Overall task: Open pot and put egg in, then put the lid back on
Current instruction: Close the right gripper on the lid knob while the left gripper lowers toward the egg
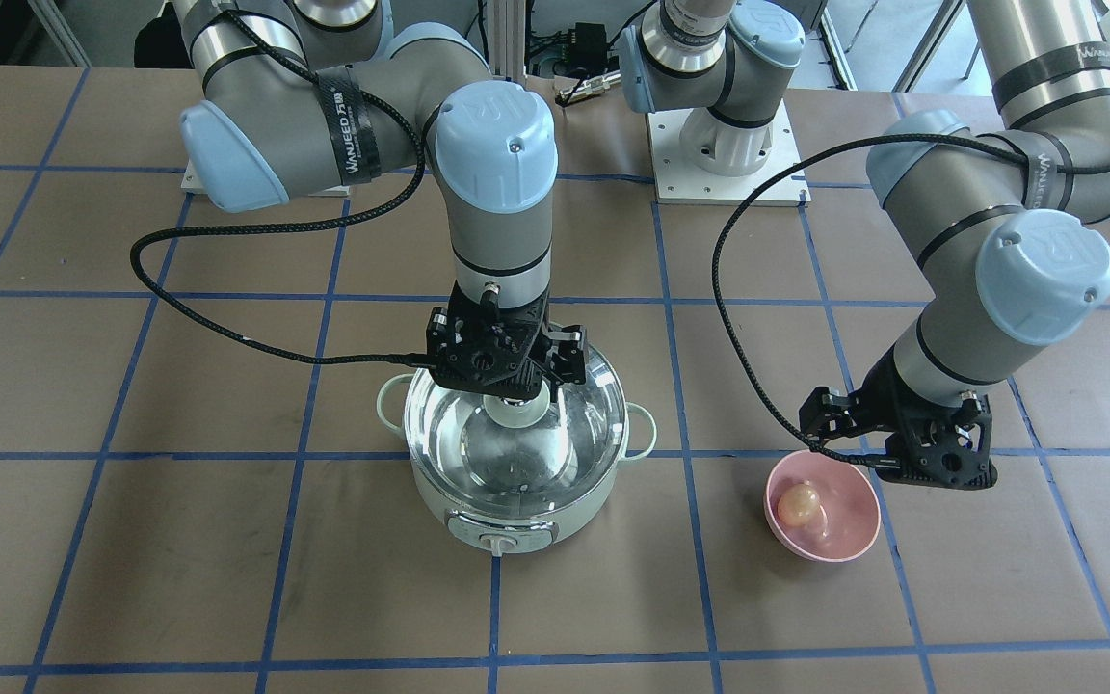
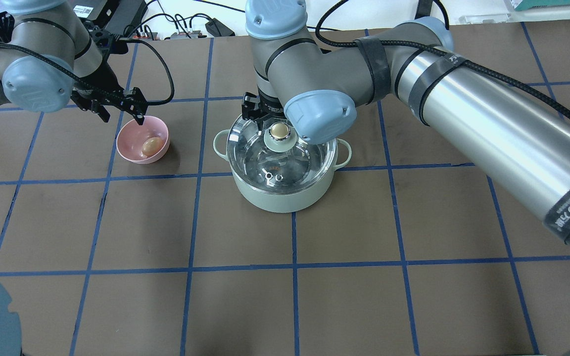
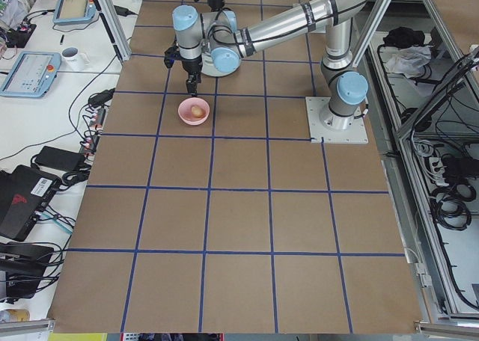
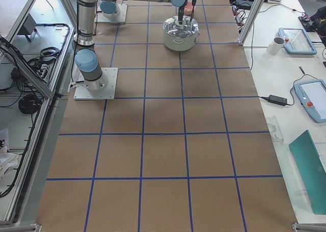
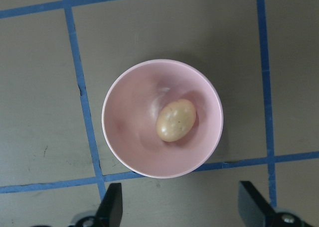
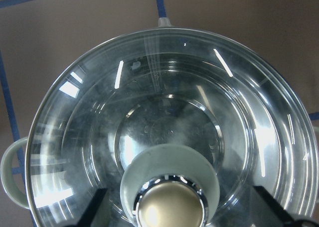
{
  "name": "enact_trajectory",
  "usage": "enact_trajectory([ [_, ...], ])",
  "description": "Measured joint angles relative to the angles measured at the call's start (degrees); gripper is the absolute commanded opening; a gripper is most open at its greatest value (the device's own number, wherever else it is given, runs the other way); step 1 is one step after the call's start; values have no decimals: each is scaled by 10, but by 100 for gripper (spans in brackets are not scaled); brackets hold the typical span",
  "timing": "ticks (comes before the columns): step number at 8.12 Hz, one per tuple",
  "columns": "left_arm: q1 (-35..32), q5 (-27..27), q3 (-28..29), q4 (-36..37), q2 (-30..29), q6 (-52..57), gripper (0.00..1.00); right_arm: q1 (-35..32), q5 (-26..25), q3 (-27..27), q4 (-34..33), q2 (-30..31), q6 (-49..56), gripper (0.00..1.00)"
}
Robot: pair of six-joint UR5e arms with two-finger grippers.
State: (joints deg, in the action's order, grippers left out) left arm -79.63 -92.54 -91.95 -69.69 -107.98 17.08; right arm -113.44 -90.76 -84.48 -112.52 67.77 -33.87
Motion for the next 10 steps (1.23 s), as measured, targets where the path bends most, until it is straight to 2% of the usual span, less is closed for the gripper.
enact_trajectory([
  [2, 0, 0, -2, 28, -18, 16, 84, -1, -1, 0, 0, -5, 1, 67],
  [3, 0, 0, -2, 44, -27, 21, 84, -1, -1, 0, 0, -6, 0, 54],
  [5, 0, 0, -2, 68, -48, 24, 84, -1, -1, 1, -1, -7, 2, 47],
  [6, 0, 0, -2, 75, -57, 24, 84, -1, -1, 2, -1, -7, 3, 39],
  [10, 1, 0, -2, 92, -92, 16, 84, -1, -1, 8, 0, -5, 2, 39],
])
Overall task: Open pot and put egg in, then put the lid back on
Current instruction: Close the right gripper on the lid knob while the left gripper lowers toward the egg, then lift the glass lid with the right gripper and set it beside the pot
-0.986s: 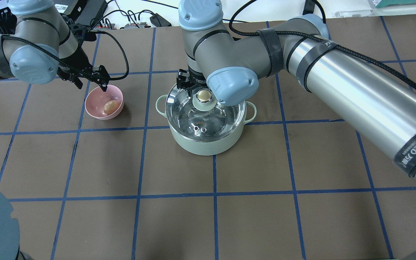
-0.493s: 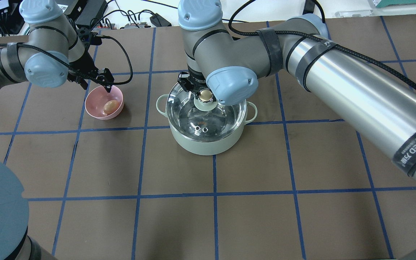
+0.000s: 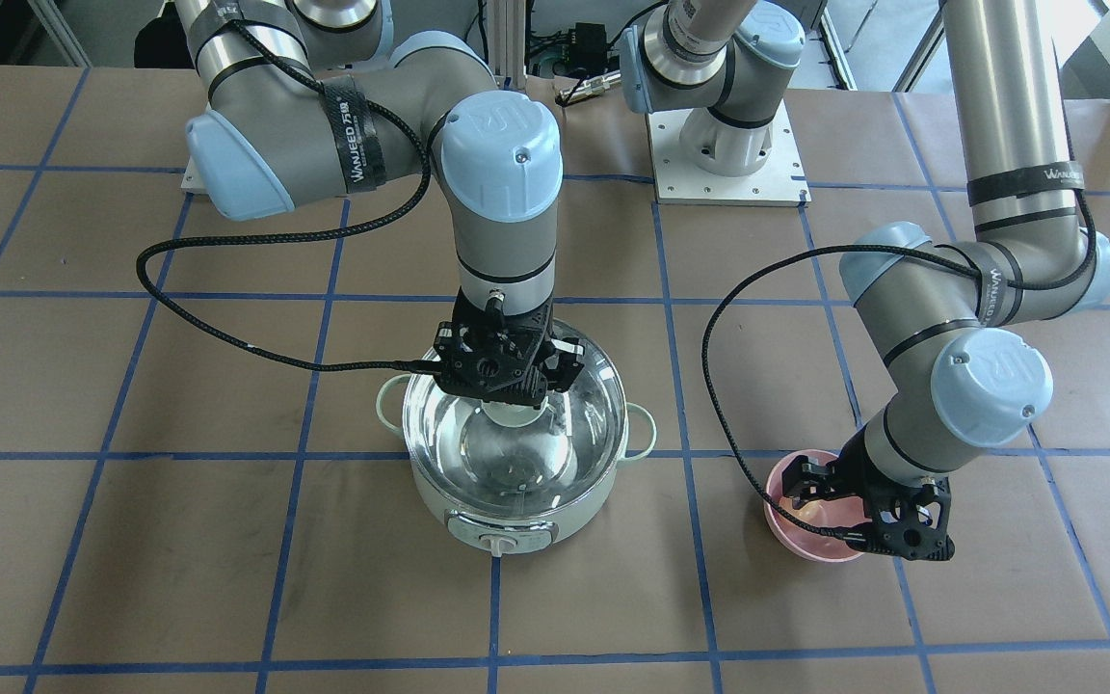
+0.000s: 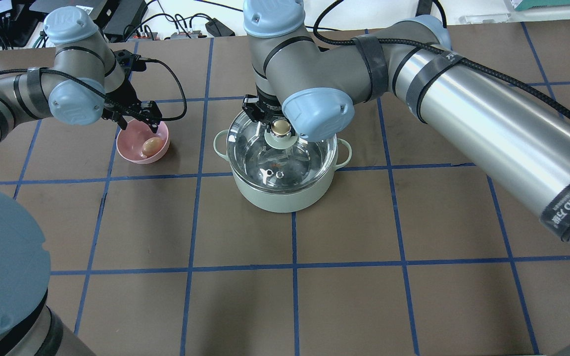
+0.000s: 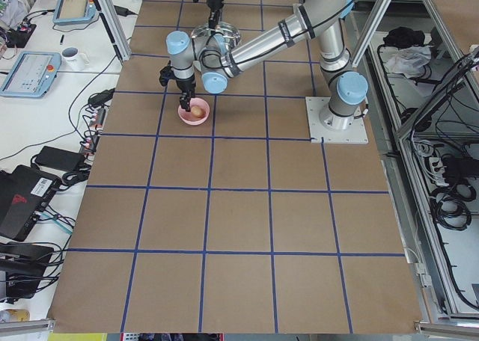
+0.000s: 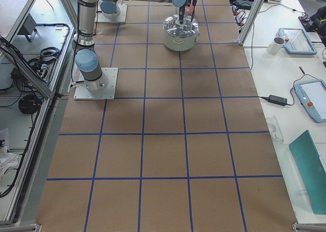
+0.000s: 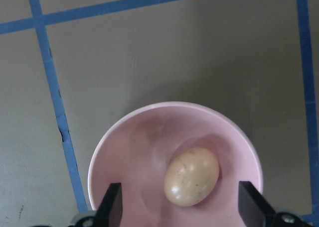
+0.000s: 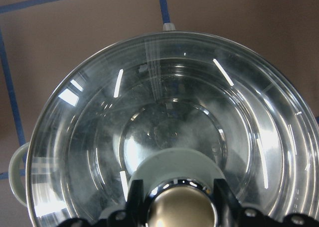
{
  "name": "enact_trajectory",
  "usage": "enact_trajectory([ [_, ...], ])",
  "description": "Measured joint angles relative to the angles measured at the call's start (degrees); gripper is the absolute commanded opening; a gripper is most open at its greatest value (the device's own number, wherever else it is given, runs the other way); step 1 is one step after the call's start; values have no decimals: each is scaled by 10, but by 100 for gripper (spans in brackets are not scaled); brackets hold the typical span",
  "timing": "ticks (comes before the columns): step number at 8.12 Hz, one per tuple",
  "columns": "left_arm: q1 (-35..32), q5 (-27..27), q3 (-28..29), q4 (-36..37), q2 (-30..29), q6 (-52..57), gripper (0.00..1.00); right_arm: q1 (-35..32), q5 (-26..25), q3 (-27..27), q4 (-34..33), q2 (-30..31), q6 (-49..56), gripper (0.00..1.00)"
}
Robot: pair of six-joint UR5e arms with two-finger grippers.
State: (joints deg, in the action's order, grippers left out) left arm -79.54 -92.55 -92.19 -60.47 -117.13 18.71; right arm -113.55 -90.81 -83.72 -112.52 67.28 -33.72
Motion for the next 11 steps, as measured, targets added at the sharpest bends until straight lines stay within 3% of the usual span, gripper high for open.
enact_trajectory([
  [5, 0, -1, 0, 8, -18, -28, 84, 11, -12, 19, 91, 82, 14, 42],
  [8, 0, -1, -1, 14, -34, -29, 71, 93, -13, 20, 189, 164, 94, 42],
  [11, 0, -3, -1, 11, -35, -30, 71, 163, -7, 19, 246, 209, 172, 41],
])
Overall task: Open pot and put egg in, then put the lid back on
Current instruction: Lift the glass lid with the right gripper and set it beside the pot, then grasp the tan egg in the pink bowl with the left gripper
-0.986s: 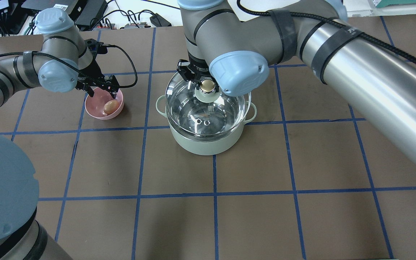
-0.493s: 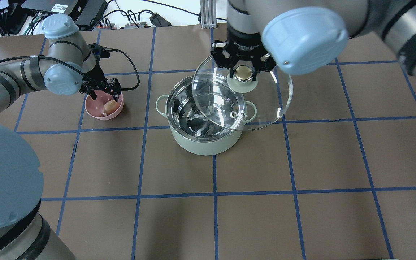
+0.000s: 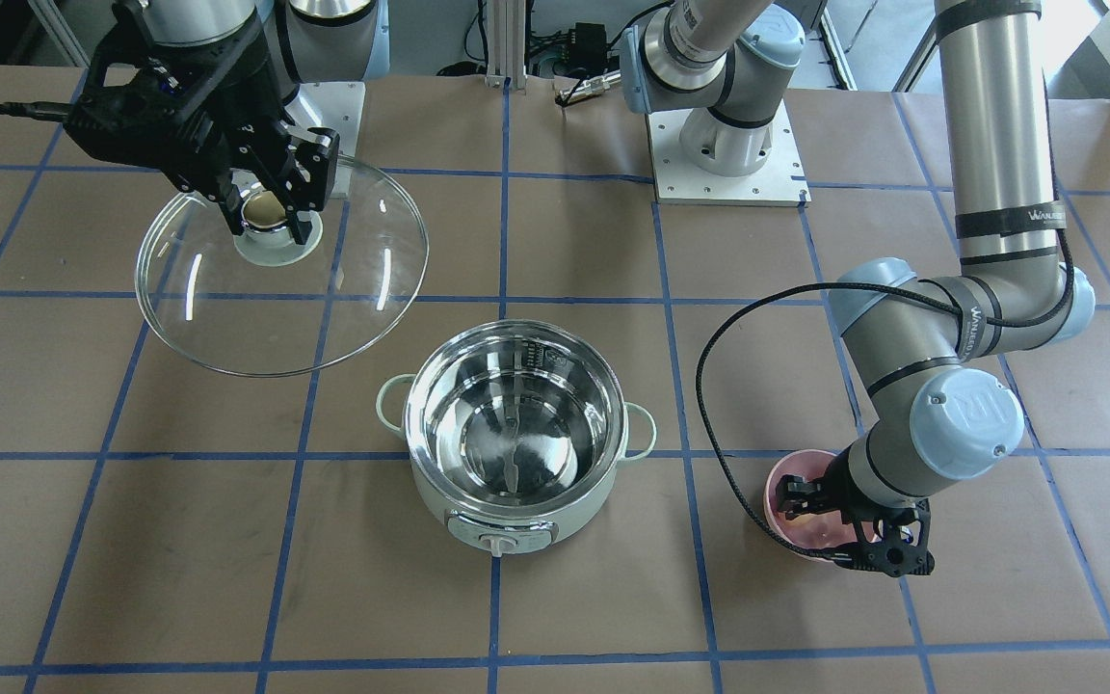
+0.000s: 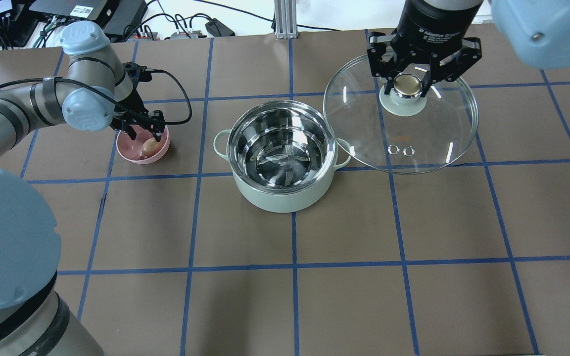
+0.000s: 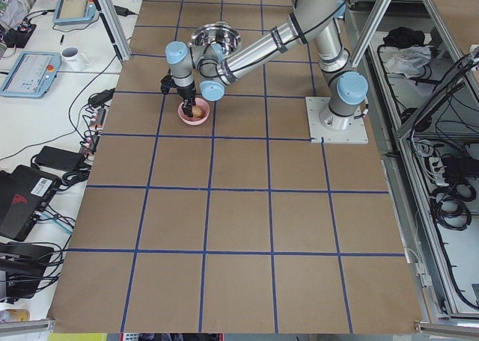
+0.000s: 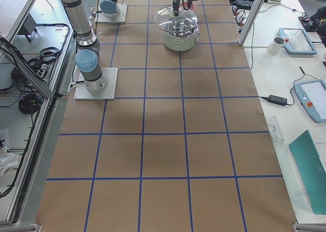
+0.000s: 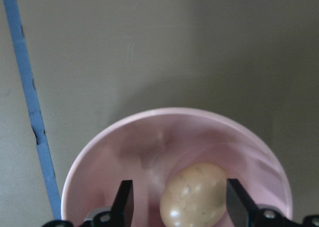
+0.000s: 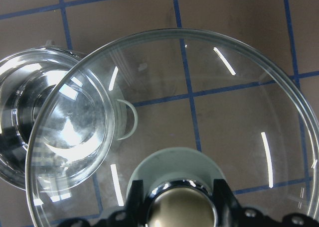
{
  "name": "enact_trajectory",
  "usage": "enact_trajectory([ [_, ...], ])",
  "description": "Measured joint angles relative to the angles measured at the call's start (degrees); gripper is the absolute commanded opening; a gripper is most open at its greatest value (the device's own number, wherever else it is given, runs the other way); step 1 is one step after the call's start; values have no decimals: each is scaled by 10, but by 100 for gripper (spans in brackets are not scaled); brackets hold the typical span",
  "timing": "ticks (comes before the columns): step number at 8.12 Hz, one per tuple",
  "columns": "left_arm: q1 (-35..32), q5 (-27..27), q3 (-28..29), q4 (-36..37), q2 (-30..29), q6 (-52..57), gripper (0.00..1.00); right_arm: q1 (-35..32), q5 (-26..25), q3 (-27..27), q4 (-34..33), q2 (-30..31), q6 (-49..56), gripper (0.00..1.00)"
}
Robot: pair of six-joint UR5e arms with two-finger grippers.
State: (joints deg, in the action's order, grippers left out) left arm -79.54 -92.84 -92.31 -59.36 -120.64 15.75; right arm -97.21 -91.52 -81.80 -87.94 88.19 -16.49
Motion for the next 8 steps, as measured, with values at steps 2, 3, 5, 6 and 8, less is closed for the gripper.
enact_trajectory([
  [2, 0, -2, -5, -1, 0, 0, 72, 9, 2, 0, 5, 4, 14, 41],
  [3, 0, -3, -8, -1, 0, 0, 72, 10, 2, -1, 6, 5, 17, 41],
  [5, 0, -4, -11, -1, -2, 0, 6, 10, 1, -2, 6, 5, 19, 41],
  [6, 0, -4, -11, -1, -1, 0, 0, 11, 2, -2, 6, 5, 20, 41],
  [8, 0, -5, -11, -2, 2, -3, 0, 11, 2, -2, 6, 5, 20, 41],
])
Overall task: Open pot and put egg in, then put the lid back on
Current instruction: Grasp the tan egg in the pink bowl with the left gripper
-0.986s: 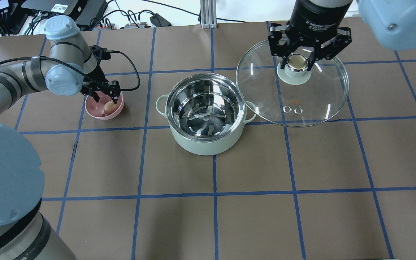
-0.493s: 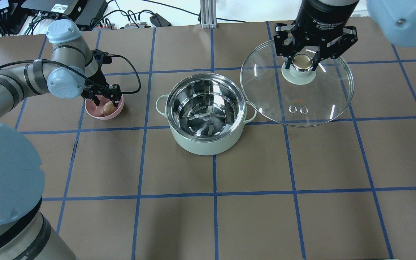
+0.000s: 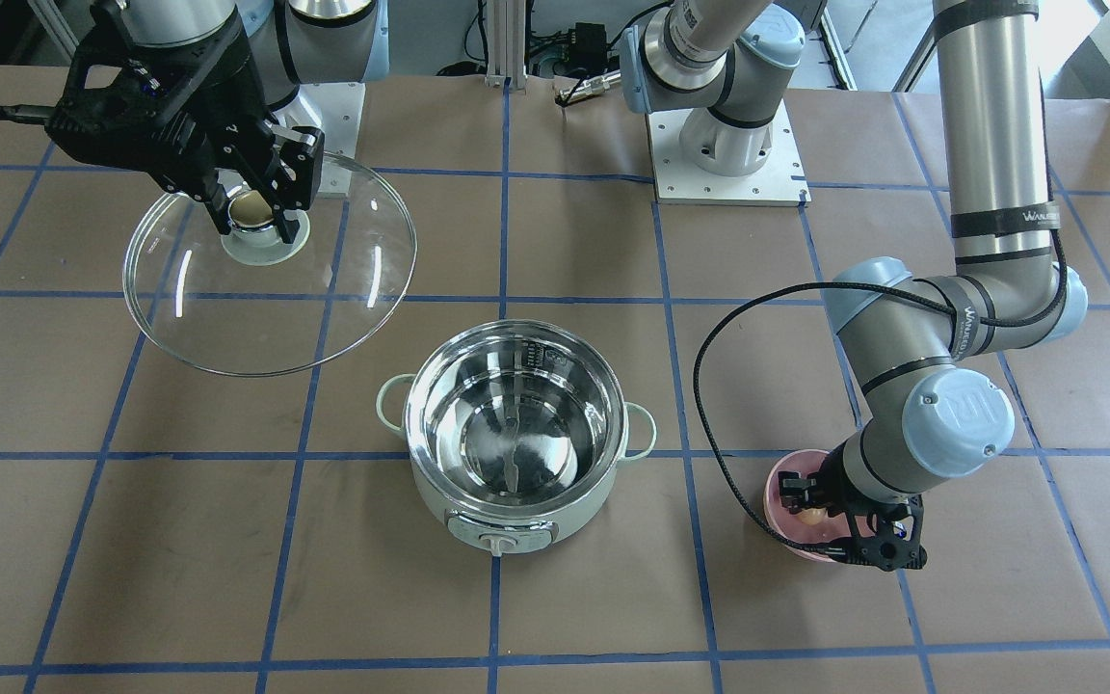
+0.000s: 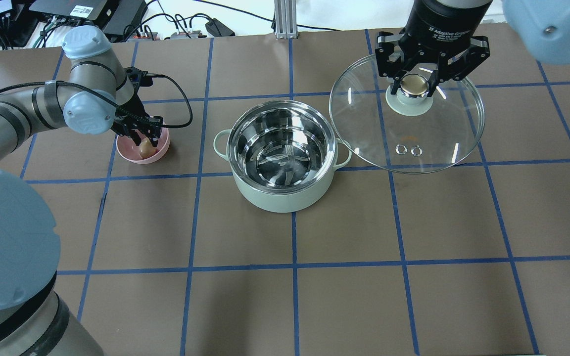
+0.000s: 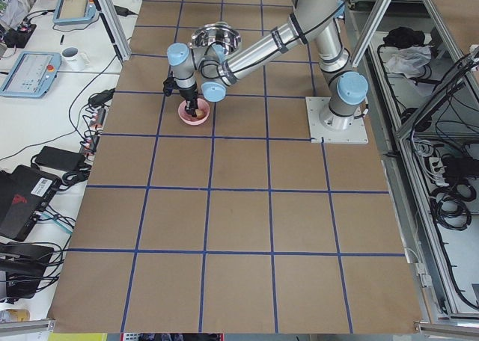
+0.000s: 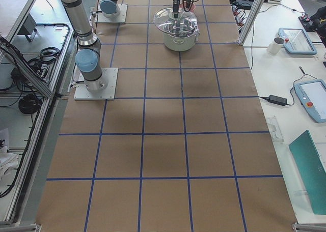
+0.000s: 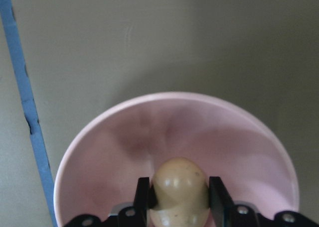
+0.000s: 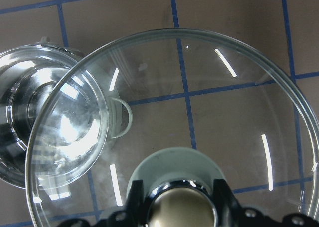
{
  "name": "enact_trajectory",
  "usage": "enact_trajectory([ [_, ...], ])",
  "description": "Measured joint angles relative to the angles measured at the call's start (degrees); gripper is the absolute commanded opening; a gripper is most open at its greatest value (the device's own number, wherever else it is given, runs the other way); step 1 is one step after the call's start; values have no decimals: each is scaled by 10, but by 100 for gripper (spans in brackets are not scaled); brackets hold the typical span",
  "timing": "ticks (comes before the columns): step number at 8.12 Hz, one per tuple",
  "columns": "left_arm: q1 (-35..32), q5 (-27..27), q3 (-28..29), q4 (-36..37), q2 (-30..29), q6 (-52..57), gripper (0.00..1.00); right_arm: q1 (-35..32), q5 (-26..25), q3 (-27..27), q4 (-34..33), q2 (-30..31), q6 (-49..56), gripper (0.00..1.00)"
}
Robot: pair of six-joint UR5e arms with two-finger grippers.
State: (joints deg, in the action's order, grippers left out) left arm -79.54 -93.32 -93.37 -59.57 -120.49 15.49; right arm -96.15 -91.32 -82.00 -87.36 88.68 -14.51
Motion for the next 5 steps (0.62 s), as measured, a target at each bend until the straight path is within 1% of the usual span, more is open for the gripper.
enact_trajectory([
  [3, 0, 1, 2, -8, 14, -7, 0, 0, 1, 0, 0, 0, 0, 41],
  [5, -1, 1, 6, -46, 59, -15, 0, -1, 1, 0, 0, 0, 0, 41],
])
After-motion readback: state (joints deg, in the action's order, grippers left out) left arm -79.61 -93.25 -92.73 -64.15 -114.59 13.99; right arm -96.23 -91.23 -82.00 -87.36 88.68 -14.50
